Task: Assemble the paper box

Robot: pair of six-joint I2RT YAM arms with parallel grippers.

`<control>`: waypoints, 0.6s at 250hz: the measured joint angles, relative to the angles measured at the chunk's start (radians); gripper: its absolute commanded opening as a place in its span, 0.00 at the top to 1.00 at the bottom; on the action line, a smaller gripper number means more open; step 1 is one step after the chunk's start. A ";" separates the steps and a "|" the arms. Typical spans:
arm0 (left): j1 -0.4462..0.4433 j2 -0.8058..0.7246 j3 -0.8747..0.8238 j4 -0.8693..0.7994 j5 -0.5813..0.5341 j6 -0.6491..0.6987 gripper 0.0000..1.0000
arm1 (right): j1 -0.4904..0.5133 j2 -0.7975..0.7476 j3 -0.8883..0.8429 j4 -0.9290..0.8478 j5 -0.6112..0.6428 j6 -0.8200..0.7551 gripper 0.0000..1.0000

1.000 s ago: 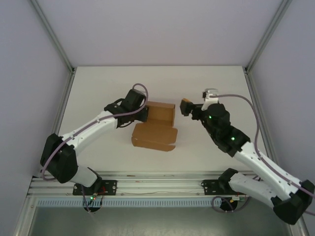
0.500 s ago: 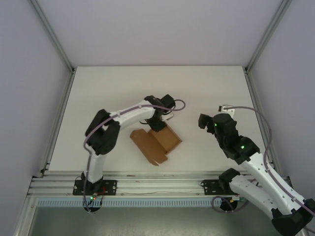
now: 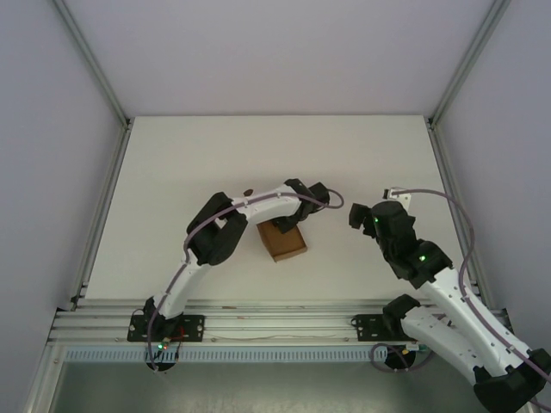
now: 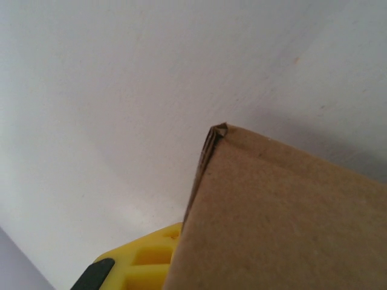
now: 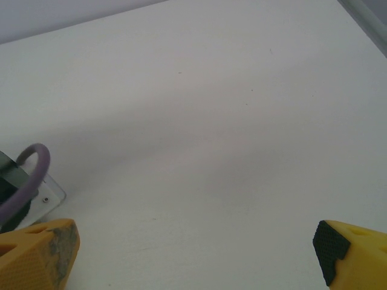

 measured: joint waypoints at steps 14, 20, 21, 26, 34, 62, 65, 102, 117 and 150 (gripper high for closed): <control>-0.001 0.000 0.000 0.000 -0.003 0.001 1.00 | -0.002 0.001 0.000 0.000 0.000 0.000 0.00; -0.001 -0.001 0.000 0.000 -0.002 0.003 0.96 | -0.002 0.001 0.000 0.000 -0.001 0.000 0.00; -0.001 -0.002 0.000 0.000 -0.002 0.003 0.95 | -0.002 0.001 0.000 0.000 -0.001 0.000 0.00; 0.000 -0.004 0.000 0.000 -0.002 0.003 0.91 | -0.002 0.002 0.000 0.000 -0.003 0.000 0.00; 0.000 -0.007 0.000 0.000 0.001 0.007 0.81 | -0.002 0.003 0.000 0.000 -0.005 0.000 0.00; 0.005 -0.027 0.000 0.021 0.019 0.023 0.56 | -0.002 0.004 0.000 0.000 -0.018 -0.002 0.00; 0.005 -0.031 0.001 0.023 0.021 0.032 0.53 | -0.002 0.004 0.000 0.000 -0.020 -0.002 0.00; 0.008 -0.100 0.026 0.026 0.065 0.053 0.27 | -0.002 -0.001 0.000 0.000 -0.056 -0.009 0.00; 0.008 -0.145 0.034 0.029 0.079 0.077 0.13 | -0.002 -0.006 0.000 0.000 -0.065 -0.014 0.00; 0.009 -0.259 0.053 0.038 0.101 0.100 0.00 | -0.002 -0.012 0.000 0.000 -0.089 -0.034 0.00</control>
